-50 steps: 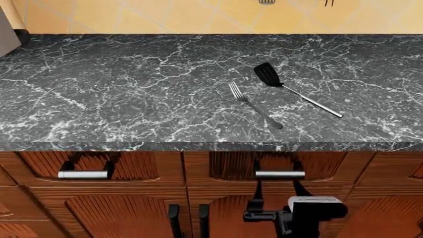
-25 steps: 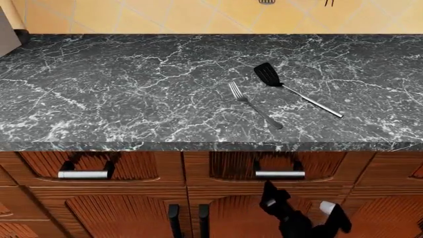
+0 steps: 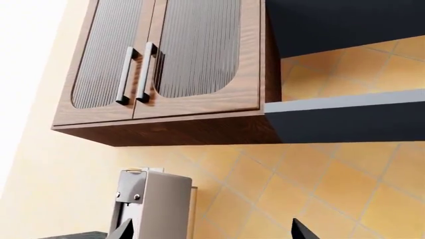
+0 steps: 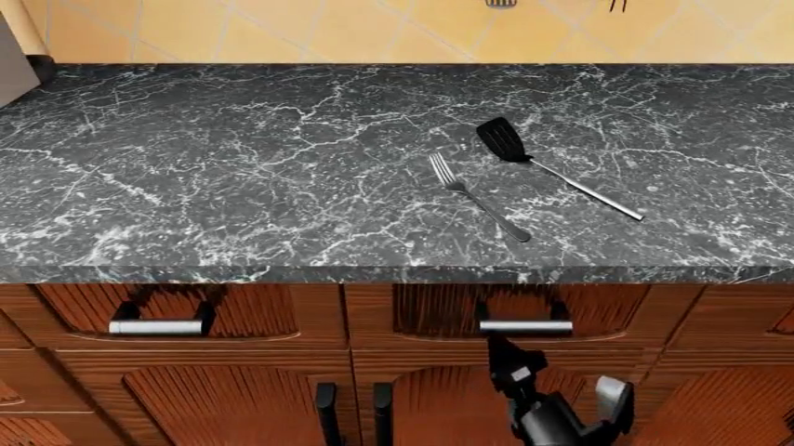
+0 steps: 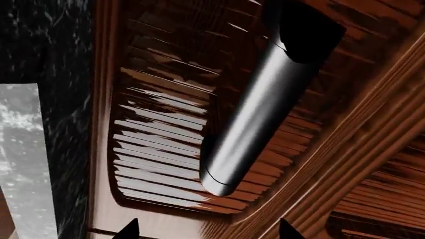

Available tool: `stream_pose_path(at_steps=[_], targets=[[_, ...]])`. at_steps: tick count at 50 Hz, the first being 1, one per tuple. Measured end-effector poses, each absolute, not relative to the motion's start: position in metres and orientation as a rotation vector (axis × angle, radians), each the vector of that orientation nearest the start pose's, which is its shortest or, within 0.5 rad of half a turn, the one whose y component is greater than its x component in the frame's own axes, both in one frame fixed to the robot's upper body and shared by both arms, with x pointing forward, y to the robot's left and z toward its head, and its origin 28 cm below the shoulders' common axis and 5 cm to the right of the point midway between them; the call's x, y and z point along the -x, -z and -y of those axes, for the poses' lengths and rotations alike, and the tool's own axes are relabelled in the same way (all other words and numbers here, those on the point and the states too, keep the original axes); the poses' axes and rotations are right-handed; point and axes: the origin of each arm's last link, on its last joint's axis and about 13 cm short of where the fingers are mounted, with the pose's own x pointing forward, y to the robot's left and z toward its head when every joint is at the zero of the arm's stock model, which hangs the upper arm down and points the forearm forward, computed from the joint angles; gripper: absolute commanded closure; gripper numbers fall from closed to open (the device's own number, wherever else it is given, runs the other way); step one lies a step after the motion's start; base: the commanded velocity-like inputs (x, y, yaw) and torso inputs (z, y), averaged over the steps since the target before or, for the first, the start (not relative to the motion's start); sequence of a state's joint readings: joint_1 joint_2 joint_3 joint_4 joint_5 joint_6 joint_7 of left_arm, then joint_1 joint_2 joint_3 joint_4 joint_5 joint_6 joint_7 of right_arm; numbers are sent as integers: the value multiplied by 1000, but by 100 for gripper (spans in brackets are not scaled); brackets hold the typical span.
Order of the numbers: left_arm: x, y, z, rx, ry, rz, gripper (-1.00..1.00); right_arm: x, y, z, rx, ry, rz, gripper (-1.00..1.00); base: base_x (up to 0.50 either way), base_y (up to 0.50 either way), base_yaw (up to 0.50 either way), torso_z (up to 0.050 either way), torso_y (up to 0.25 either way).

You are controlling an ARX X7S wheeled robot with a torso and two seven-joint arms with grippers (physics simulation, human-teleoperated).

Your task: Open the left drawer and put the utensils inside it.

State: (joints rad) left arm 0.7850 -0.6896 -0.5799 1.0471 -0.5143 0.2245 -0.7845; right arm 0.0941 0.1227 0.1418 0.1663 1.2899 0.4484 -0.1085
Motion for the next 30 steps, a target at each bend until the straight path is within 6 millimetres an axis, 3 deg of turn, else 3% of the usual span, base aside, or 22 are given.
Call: stream_pose_path(at_steps=[30], targets=[[-76,-204,-290,-63,-423,668,-100,-232,-20,127,-1319,-139,-246,-100,0,0,0,0,0]])
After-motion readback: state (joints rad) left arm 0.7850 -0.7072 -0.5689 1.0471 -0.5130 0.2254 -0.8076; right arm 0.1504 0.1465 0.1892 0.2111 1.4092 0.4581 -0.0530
